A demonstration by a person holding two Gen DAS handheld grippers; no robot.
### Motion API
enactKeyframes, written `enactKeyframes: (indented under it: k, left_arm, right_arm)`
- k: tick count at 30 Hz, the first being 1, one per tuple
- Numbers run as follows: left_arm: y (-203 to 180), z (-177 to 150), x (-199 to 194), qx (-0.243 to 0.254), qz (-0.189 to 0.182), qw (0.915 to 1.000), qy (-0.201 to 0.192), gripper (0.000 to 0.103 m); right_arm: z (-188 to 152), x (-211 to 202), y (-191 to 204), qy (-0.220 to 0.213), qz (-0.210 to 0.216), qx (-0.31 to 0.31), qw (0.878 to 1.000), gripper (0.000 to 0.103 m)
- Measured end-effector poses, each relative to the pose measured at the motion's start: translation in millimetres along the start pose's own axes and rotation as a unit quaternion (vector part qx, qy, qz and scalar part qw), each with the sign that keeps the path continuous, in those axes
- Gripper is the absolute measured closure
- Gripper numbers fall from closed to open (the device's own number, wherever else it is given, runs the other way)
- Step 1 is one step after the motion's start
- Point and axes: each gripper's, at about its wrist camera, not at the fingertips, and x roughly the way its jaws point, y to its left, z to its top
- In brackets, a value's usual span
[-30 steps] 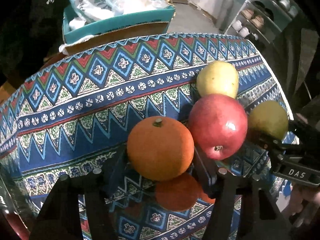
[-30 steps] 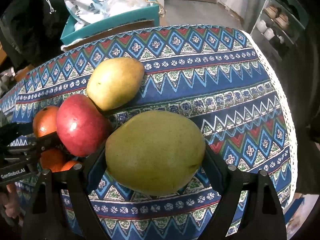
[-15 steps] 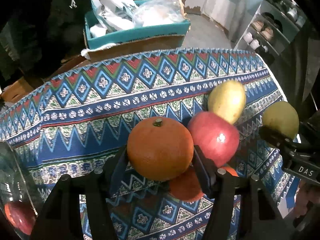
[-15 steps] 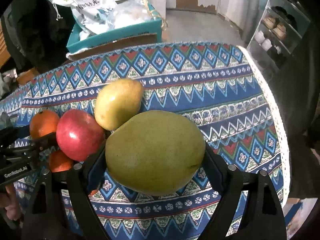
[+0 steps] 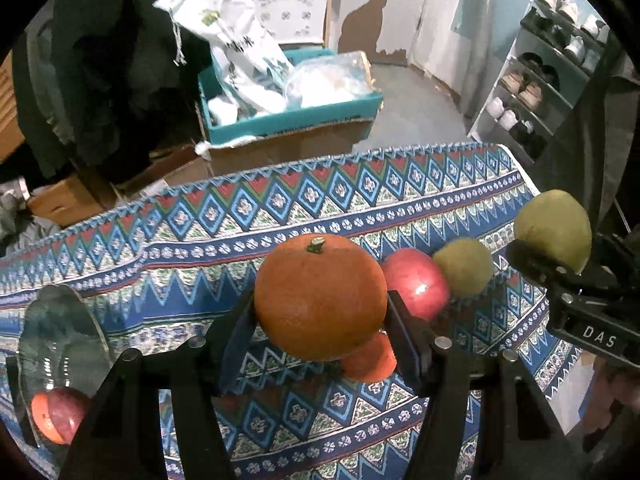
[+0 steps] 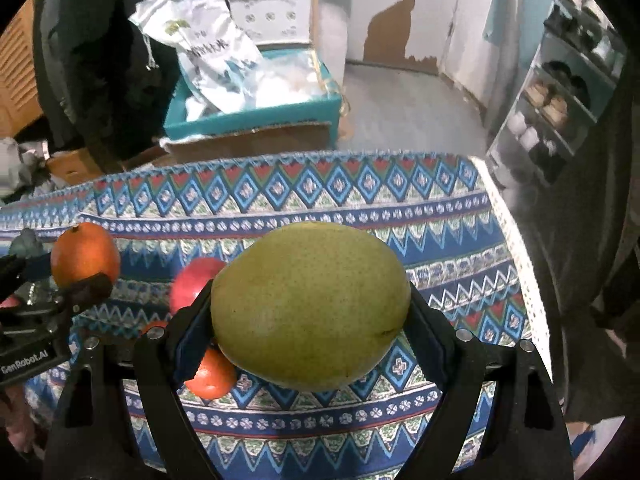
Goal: Organize fruits
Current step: 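Lift the orange with the left tool while the right tool lifts the large mango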
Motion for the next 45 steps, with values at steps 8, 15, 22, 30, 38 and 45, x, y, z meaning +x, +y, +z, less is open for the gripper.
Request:
enactKeyframes:
  k: [8,15,22,30,38,45]
  left_arm:
    - [6.2,-0.1,-32.5,-0.005,0.018,0.9993,-0.033,0.038]
    - [14.4,-1.2,-58.6,-0.019,0.018,0.9982,-0.053,0.038]
    - [25.5,-4.0,-82.3,-0.028,0.023,0.9963,-0.078,0.038]
    - [42.1,-6.7,-100.6,-0.044,0.030,0.9942,-0.093,0.038]
    - [61.8,-12.2,-109.6,-0.061,0.040,0.9923,-0.100,0.038]
    - [81.3,-17.1,-115.8,-0.076,0.052,0.9904,-0.103,0.038]
  right_arm:
    - [7.4,-29.4,14.4,-0.038,-0.006,-0.021,0.999,0.018]
    - [14.1,-50.8,24.0,-0.061,0.002,-0.027,0.998,0.018]
    - [19.0,-67.9,37.3,-0.080,0.010,-0.037,0.996,0.018]
    - [24.1,-80.3,57.6,-0.095,0.023,-0.050,0.994,0.018]
    - [28.4,-85.6,81.0,-0.101,0.040,-0.064,0.992,0.018]
    - [34.8,-88.2,105.5,-0.105,0.053,-0.079,0.990,0.018]
